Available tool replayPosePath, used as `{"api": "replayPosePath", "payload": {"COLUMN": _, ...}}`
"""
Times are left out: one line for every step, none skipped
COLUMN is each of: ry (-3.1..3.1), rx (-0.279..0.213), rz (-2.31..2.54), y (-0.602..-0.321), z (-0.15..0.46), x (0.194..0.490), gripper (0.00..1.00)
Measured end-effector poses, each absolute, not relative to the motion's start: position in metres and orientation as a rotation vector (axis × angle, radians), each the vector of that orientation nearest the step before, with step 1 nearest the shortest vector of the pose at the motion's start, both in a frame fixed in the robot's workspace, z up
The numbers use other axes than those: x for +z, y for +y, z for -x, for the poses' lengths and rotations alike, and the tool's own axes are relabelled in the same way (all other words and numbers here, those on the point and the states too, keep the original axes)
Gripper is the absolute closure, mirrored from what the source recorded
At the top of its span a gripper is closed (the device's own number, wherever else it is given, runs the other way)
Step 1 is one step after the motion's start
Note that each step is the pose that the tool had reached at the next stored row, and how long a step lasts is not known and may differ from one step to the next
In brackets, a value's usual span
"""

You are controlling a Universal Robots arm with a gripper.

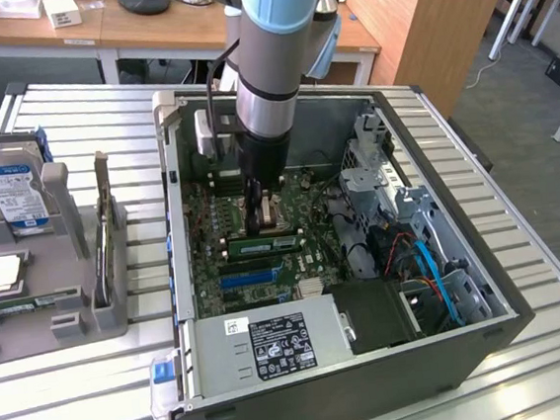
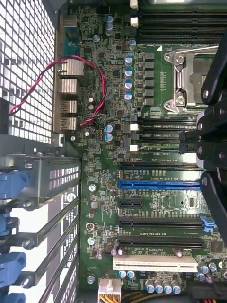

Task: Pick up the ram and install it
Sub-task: 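Press down the ram until it locks into place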

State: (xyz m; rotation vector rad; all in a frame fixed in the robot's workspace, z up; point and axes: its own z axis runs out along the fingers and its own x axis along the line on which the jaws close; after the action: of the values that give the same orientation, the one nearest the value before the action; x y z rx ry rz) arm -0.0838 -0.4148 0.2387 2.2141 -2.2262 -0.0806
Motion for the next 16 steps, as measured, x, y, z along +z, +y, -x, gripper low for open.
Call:
{"api": "replayPosePath", "payload": {"ry": -2.226, "rx": -0.081, "rz": -2.214, "y": -0.4148, "z": 0.0837, "x": 0.2379, "gripper": 0.89}}
{"api": "replayPosePath", "payload": {"ry": -2.226, "rx": -0.081, "rz": -2.214, "y": -0.4148, "z": 0.0838, "x": 0.2372, "gripper": 0.89}}
{"api": "replayPosePath", "payload": {"ry": -2.226, "rx": -0.081, "rz": -2.214, "y": -0.4148, "z": 0.0838, "x": 0.2367, "gripper": 0.89}}
{"api": "replayPosePath", "payload": {"ry": -2.226, "rx": -0.081, "rz": -2.214, "y": -0.4149, "z": 0.0838, "x": 0.2365, "gripper": 0.89}}
{"api": "replayPosePath", "payload": {"ry": -2.226, "rx": -0.081, "rz": -2.214, "y": -0.4149, "z": 0.0838, "x": 0.2365, "gripper": 0.89}}
{"api": "replayPosePath", "payload": {"ry": -2.226, "rx": -0.081, "rz": -2.214, "y": -0.4149, "z": 0.0838, "x": 0.2365, "gripper": 0.89}}
{"api": "replayPosePath", "payload": {"ry": -2.226, "rx": -0.081, "rz": -2.214, "y": -0.4148, "z": 0.0838, "x": 0.2365, "gripper": 0.89}}
{"api": "replayPosePath", "payload": {"ry": -2.226, "rx": -0.081, "rz": -2.214, "y": -0.4148, "z": 0.0838, "x": 0.2364, "gripper": 0.89}}
{"api": "replayPosePath", "payload": {"ry": -2.226, "rx": -0.081, "rz": -2.214, "y": -0.4148, "z": 0.0837, "x": 0.2358, "gripper": 0.89}}
{"api": "replayPosePath", "payload": {"ry": -2.226, "rx": -0.081, "rz": -2.214, "y": -0.4148, "z": 0.0837, "x": 0.2351, "gripper": 0.89}}
{"api": "replayPosePath", "payload": {"ry": -2.226, "rx": -0.081, "rz": -2.214, "y": -0.4148, "z": 0.0838, "x": 0.2342, "gripper": 0.89}}
{"api": "replayPosePath", "payload": {"ry": -2.226, "rx": -0.081, "rz": -2.214, "y": -0.4148, "z": 0.0837, "x": 0.2334, "gripper": 0.89}}
{"api": "replayPosePath", "payload": {"ry": -2.226, "rx": -0.081, "rz": -2.214, "y": -0.4148, "z": 0.0838, "x": 0.2327, "gripper": 0.89}}
{"api": "replayPosePath", "payload": {"ry": -2.226, "rx": -0.081, "rz": -2.214, "y": -0.4148, "z": 0.0838, "x": 0.2321, "gripper": 0.89}}
{"api": "replayPosePath", "payload": {"ry": -2.226, "rx": -0.081, "rz": -2.214, "y": -0.4149, "z": 0.0838, "x": 0.232, "gripper": 0.89}}
{"api": "replayPosePath", "payload": {"ry": -2.226, "rx": -0.081, "rz": -2.214, "y": -0.4149, "z": 0.0838, "x": 0.232, "gripper": 0.89}}
